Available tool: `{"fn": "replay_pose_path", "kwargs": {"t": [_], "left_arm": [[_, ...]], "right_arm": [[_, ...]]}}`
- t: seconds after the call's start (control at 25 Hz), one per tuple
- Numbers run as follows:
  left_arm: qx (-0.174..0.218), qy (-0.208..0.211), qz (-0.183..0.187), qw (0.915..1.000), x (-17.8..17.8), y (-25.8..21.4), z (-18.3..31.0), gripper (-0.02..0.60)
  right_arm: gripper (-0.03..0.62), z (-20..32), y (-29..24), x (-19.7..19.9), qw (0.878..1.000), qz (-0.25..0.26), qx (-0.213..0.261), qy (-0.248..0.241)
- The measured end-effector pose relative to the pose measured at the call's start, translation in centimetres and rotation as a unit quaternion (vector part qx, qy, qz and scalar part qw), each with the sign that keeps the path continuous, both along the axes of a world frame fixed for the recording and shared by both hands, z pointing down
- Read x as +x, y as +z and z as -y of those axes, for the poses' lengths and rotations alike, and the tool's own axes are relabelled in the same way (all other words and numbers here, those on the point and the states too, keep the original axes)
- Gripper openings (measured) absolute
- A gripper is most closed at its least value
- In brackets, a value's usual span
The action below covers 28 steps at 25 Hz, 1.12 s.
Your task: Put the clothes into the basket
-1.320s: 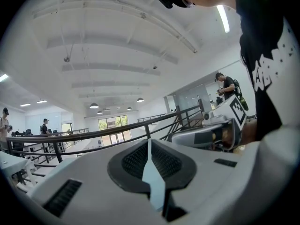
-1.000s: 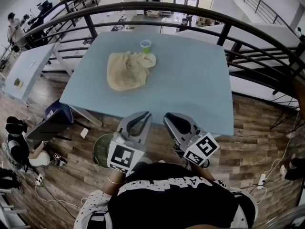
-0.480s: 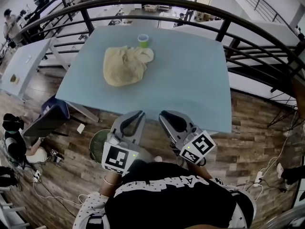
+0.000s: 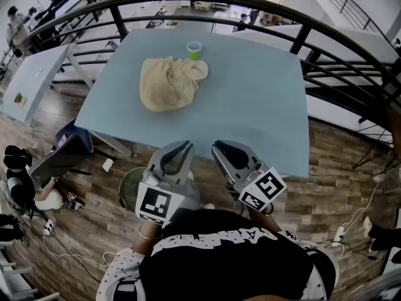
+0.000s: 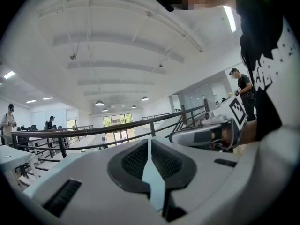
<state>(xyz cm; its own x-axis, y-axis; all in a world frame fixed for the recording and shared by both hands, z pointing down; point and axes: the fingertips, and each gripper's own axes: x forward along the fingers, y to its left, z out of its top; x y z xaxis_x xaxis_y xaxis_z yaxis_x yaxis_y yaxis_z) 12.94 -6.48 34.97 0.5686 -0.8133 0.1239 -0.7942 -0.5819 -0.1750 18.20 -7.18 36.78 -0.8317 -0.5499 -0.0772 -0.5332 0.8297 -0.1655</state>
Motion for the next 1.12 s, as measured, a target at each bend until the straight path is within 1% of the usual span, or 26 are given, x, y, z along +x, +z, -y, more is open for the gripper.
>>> {"fn": "replay_pose_path", "kwargs": {"t": [0.36, 0.6, 0.88, 1.12], "left_arm": [[0.004, -0.002, -0.006, 1.0, -1.0, -0.1, 3.4, 0.015], [0.012, 0.003, -0.008, 0.9999, -0.8, -1.0, 5.7, 0.015], [0.022, -0.001, -0.014, 0.9997, -1.6, -1.3, 7.8, 0.015], [0.026, -0.015, -0.019, 0.9994, -2.6, -1.3, 10.6, 0.015]], "right_arm": [[0.031, 3.0, -0.3, -0.8, 1.0, -0.01, 0.005, -0.002], [0.031, 5.6, -0.8, -0.4, 1.0, -0.014, 0.008, 0.006], [0.032, 7.8, -0.8, -2.4, 0.999, -0.022, 0.016, -0.022], [0.032, 10.6, -1.2, -2.7, 0.999, -0.031, 0.023, -0.024]]}}
